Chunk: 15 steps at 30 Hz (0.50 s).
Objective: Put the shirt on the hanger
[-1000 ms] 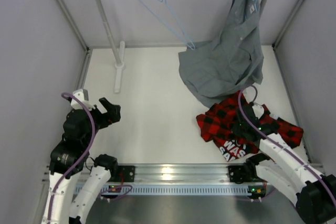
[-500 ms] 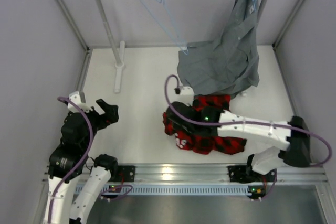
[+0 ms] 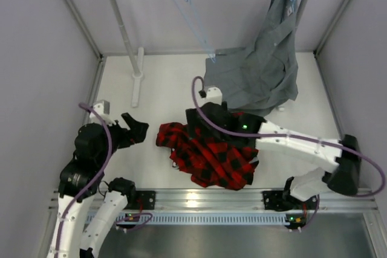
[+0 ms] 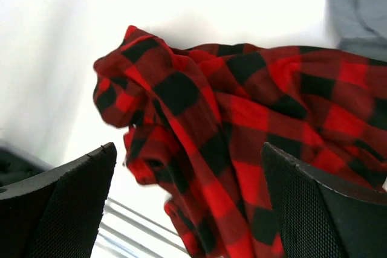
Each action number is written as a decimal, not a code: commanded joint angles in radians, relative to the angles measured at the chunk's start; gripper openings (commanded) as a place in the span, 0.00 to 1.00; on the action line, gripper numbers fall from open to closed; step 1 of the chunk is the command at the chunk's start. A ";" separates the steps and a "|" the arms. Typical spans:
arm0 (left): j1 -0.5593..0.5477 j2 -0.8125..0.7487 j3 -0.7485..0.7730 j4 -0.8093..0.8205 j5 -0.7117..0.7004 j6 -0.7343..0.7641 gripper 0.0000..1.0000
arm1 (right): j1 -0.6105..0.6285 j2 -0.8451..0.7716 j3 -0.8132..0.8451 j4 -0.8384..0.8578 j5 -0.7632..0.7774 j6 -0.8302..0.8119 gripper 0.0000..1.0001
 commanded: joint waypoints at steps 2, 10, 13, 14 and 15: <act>-0.001 0.143 -0.062 -0.001 0.345 -0.107 0.98 | -0.004 -0.294 -0.198 0.014 -0.011 -0.048 0.99; -0.320 0.272 -0.164 0.025 0.064 -0.293 0.94 | -0.113 -0.632 -0.437 -0.005 -0.084 -0.074 0.99; -0.782 0.403 -0.132 -0.028 -0.393 -0.485 0.98 | -0.167 -0.652 -0.456 -0.015 -0.109 -0.095 0.99; -0.977 0.467 -0.081 -0.065 -0.501 -0.542 0.98 | -0.178 -0.655 -0.456 -0.037 -0.109 -0.100 1.00; -1.037 0.609 -0.047 -0.113 -0.596 -0.641 0.98 | -0.193 -0.660 -0.456 -0.046 -0.106 -0.101 0.99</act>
